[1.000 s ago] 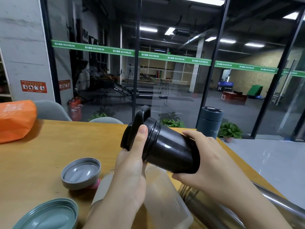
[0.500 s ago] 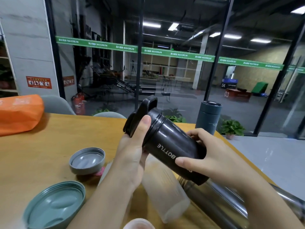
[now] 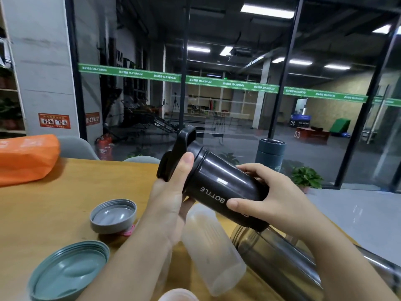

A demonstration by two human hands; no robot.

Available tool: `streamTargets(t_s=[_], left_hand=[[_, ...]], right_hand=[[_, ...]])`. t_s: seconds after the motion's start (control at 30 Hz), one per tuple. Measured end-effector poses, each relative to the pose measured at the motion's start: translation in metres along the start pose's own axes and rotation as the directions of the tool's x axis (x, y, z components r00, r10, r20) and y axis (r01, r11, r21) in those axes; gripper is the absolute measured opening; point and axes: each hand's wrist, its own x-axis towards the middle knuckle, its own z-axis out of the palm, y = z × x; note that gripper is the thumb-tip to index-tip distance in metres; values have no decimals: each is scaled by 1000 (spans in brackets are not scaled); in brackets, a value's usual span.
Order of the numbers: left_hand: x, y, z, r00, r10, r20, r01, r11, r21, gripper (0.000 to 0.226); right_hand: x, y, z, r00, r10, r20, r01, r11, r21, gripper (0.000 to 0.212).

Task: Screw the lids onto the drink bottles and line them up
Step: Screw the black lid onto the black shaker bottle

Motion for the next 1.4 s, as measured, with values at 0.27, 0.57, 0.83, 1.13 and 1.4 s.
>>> streamTargets(t_s=[0.27, 0.57, 0.83, 1.13, 1.4], left_hand=[[5, -4, -10, 988, -83, 130, 94, 992, -83, 35], [7, 0, -11, 993, -114, -32, 108, 983, -149, 54], [12, 10, -14, 951, -163, -261, 71, 942, -329, 47], [12, 4, -15, 973, -177, -148, 126, 945, -301, 59], [10, 2, -9, 988, -142, -62, 118, 949, -294, 59]], right_hand=[[7, 9, -1, 928, 197, 316, -322, 850, 417, 77], [7, 14, 9, 934, 212, 286, -339, 773, 537, 54], [10, 17, 7, 974, 82, 210, -192, 788, 584, 60], [11, 14, 0, 960, 225, 169, -281, 779, 561, 51], [11, 13, 1, 848, 423, 319, -528, 636, 562, 59]])
